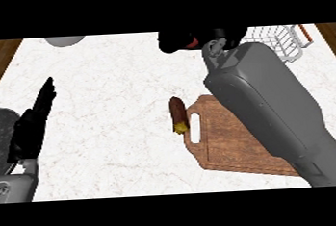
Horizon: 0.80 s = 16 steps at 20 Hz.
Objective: Pick the bell pepper from the cutting board and place it in the tiered basket
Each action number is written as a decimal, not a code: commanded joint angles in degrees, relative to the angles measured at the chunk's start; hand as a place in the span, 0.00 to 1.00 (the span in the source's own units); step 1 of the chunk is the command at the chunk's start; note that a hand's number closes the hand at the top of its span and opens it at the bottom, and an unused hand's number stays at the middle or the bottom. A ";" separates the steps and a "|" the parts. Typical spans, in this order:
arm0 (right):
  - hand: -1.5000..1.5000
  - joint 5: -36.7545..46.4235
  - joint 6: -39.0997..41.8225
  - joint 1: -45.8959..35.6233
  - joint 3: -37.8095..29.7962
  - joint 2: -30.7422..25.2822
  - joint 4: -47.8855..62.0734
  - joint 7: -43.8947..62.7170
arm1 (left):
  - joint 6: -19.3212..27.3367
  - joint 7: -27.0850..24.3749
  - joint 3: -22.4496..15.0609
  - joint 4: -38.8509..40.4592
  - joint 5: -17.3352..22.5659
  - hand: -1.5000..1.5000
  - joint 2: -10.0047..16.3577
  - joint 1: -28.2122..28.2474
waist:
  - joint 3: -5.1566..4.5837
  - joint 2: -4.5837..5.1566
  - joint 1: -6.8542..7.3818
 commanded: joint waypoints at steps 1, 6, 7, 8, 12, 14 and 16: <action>1.00 5.82 -0.66 -0.75 1.32 -2.99 8.44 -2.50 | 0.43 -2.30 -0.08 1.44 -0.55 0.50 -1.29 0.58 | -0.06 0.28 0.31; 1.00 7.90 3.76 -0.74 0.04 -10.78 10.20 -7.20 | -0.06 -2.98 0.74 3.15 -0.83 0.50 -1.19 -0.09 | -0.02 0.06 -0.28; 1.00 9.97 1.31 -0.05 0.71 -9.00 12.42 -6.65 | -0.31 -4.20 1.43 5.86 -0.84 0.50 -1.31 -1.82 | -0.03 0.17 -0.26; 1.00 8.66 -0.27 -1.12 -2.00 -10.62 15.94 -10.59 | 0.24 -4.16 0.80 6.83 -1.84 0.50 -2.04 -3.00 | -0.02 0.28 -0.11; 1.00 8.08 1.74 -0.16 -4.45 -10.56 15.10 -14.14 | 1.06 -1.52 0.46 1.24 -3.22 0.50 -2.68 0.57 | 0.01 -0.07 -0.09; 1.00 4.99 1.69 1.39 -6.61 -14.00 17.32 -21.07 | 1.54 -0.55 0.38 2.42 -3.34 0.50 -3.50 -1.74 | 0.02 0.04 -0.32; 1.00 7.35 0.68 2.04 -5.50 -10.08 18.36 -18.97 | -0.45 -4.19 2.24 5.26 -2.21 0.50 -2.62 -1.88 | -0.01 0.05 -0.27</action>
